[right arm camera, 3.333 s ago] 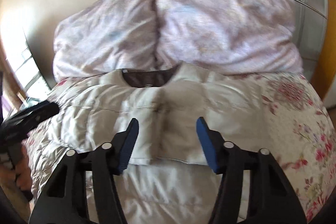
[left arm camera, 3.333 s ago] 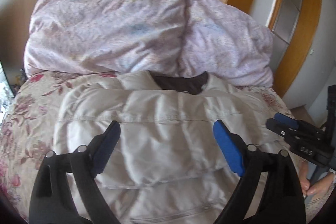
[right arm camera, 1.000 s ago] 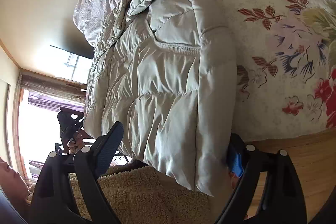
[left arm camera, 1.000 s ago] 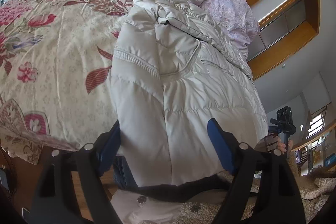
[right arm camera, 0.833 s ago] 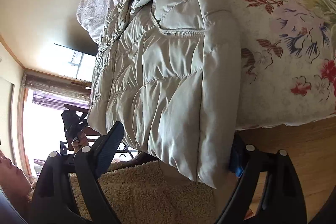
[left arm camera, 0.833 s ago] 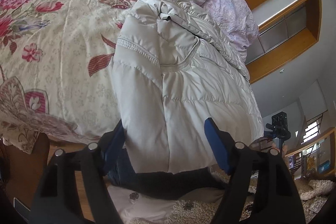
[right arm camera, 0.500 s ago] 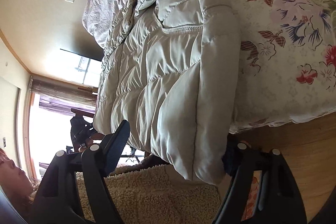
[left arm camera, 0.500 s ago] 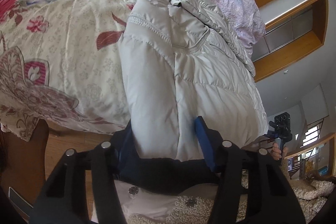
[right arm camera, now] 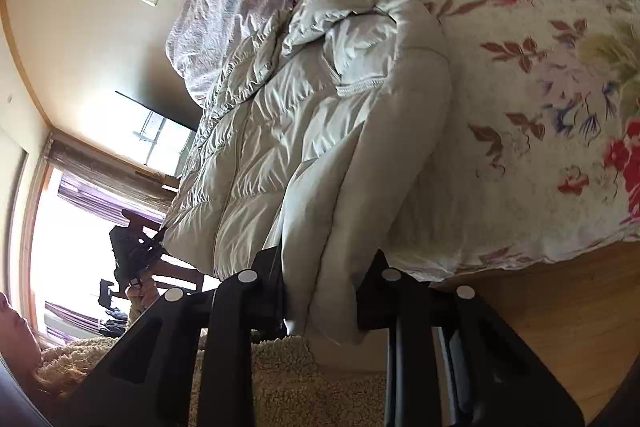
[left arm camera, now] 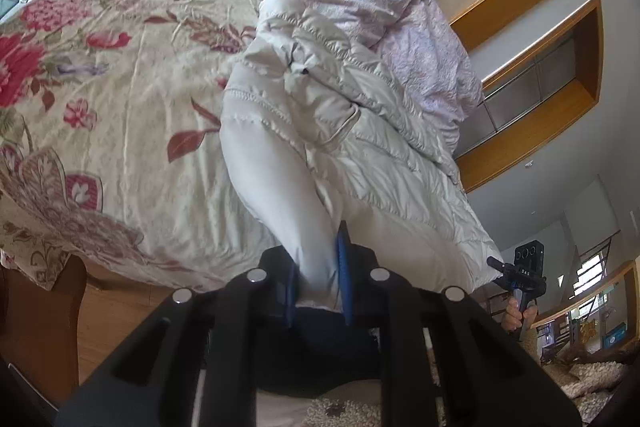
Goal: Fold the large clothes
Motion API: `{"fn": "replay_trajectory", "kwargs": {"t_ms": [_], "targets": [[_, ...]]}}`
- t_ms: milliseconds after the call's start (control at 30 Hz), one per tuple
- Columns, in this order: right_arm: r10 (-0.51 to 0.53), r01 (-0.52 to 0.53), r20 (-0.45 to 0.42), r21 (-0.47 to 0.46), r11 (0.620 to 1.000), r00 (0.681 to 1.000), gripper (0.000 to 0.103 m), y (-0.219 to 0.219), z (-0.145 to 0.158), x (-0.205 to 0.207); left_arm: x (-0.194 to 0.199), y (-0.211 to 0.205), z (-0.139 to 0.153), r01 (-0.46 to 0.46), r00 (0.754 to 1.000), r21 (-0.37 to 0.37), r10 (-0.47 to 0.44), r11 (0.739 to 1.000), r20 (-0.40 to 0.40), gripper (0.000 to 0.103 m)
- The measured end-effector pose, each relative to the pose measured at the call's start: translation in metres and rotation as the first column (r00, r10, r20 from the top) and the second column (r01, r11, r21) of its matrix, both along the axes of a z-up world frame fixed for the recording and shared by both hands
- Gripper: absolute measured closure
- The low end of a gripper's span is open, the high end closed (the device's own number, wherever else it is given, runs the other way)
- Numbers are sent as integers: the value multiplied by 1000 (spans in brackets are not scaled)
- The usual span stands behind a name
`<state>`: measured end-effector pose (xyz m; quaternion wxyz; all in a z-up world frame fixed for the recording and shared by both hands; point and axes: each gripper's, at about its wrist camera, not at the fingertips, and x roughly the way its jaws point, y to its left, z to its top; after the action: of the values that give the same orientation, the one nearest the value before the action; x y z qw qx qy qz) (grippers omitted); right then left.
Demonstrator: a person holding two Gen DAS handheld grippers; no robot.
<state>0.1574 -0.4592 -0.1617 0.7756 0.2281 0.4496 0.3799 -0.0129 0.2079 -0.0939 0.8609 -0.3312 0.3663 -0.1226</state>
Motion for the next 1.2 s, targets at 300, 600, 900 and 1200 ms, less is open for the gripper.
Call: {"fn": "replay_trajectory", "kwargs": {"t_ms": [300, 600, 900, 1200], "targets": [[-128, 121, 290, 41, 992, 948, 82, 13, 53, -3, 13, 13, 37, -74, 991, -2, 74, 997, 112, 87], [-325, 311, 445, 108, 944, 834, 82, 29, 110, 34, 63, 28, 87, -221, 946, 5, 214, 975, 242, 87], [-439, 434, 501, 135, 891, 746, 82, 64, 147, 100, 154, 36, 125, -307, 910, 77, 269, 949, 316, 90], [-546, 552, 433, 125, 824, 717, 82, 90, 144, 191, 253, 40, 135, -357, 900, 127, 304, 926, 313, 91]]}}
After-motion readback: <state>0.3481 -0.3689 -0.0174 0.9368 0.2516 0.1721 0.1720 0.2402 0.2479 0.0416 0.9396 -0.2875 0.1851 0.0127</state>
